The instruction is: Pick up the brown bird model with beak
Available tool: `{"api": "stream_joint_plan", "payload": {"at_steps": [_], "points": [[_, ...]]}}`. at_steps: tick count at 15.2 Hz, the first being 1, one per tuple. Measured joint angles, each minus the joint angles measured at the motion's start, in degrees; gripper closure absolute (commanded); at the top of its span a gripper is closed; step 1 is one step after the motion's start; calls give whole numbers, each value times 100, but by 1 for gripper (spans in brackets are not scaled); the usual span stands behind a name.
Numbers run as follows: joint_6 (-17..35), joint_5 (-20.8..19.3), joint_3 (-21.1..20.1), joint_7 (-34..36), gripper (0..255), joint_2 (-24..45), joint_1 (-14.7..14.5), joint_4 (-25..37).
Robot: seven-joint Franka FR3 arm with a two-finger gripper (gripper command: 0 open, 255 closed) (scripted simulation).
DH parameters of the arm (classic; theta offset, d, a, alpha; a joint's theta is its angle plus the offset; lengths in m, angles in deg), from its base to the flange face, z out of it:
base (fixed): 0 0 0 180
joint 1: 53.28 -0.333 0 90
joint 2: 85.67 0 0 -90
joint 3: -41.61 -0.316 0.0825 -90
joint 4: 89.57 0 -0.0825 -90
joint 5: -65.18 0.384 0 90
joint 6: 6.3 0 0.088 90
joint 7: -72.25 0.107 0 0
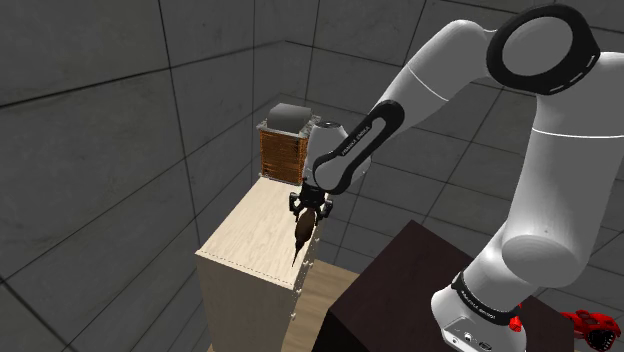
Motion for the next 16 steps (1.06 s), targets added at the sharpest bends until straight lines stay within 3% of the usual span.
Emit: {"api": "stream_joint_plan", "payload": {"at_steps": [16], "points": [[-1039, 338, -191, -173, 255, -1094, 135, -40]]}}
